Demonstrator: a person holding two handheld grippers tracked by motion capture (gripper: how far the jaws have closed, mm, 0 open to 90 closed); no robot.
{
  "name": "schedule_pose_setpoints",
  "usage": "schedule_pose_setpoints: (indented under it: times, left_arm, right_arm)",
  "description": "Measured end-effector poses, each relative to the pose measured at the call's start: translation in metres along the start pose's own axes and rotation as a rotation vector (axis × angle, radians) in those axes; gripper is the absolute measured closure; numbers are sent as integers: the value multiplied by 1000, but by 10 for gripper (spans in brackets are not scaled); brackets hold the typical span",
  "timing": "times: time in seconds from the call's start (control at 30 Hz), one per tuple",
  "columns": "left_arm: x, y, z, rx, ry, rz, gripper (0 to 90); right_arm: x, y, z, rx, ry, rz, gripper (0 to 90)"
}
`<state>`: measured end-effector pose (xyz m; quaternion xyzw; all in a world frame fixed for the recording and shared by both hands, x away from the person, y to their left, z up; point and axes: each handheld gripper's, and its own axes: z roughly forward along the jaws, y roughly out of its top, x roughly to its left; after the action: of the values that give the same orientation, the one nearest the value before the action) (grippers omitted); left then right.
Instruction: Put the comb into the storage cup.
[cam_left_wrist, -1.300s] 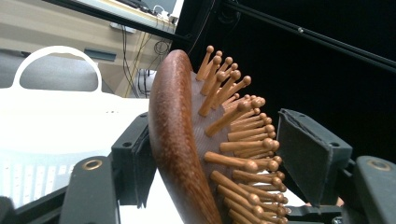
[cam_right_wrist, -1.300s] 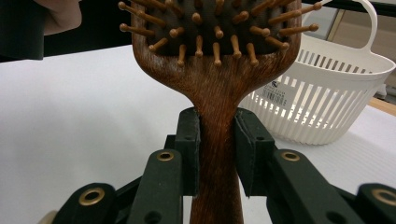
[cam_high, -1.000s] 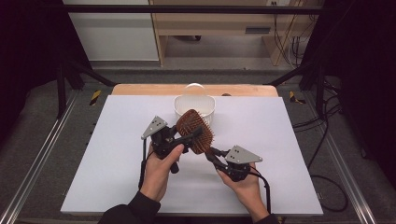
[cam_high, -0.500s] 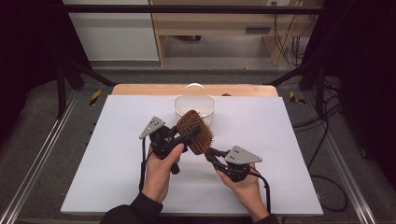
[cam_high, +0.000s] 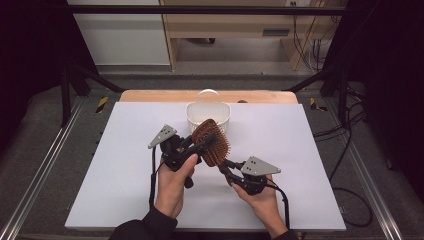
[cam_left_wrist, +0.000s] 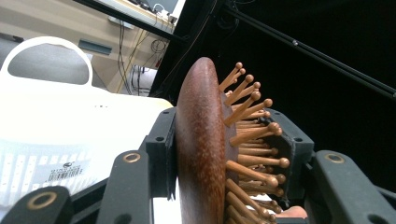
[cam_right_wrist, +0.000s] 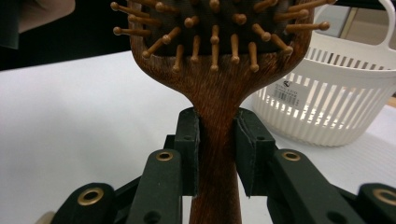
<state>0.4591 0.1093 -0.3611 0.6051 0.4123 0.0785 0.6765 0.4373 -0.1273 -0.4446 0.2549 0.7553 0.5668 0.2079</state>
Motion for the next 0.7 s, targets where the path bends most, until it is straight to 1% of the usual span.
schedule_pose_setpoints:
  times: [0.13, 0.2, 0.27, 0.3, 0.33, 0.37, 0.4, 0.47, 0.53, 0.57, 0.6, 0.63, 0.7]
  left_arm:
    - [-1, 1, 1, 4, 5, 7, 511]
    - [0, 3, 1, 1, 10, 11, 511]
    - [0, 5, 0, -10, 11, 9, 511]
    - [1, 6, -1, -15, 16, 13, 511]
    - [1, 6, -1, -15, 16, 13, 511]
    - [1, 10, -2, -25, 29, 28, 510]
    - [1, 12, -3, -30, 35, 36, 510]
    - [1, 16, -4, -46, 44, 50, 510]
    - [1, 20, -6, -56, 55, 62, 510]
    - [1, 22, -6, -63, 60, 66, 509]
    - [1, 24, -7, -68, 63, 70, 509]
    - [1, 27, -7, -75, 66, 72, 509]
    - [-1, 31, -9, -90, 77, 81, 509]
  right_arm:
    - [-2, 0, 0, -8, 14, 25, 708]
    - [-4, -1, 0, -15, 3, 45, 597]
    - [-6, -1, -1, -14, -2, 59, 543]
    - [-8, -1, -2, -21, -6, 65, 510]
    - [-8, -1, -2, -21, -6, 65, 510]
    - [-11, 0, -6, -42, 12, 95, 427]
    - [-12, 1, -8, -48, 11, 91, 406]
    - [-16, 1, -12, -58, 5, 100, 322]
    - [-19, -1, -14, -39, -16, 114, 270]
    - [-20, -3, -15, -29, -41, 110, 258]
    - [-21, -5, -16, -21, -62, 112, 258]
    - [-23, -7, -17, -18, -73, 120, 255]
    - [-26, -10, -21, -21, -101, 130, 255]
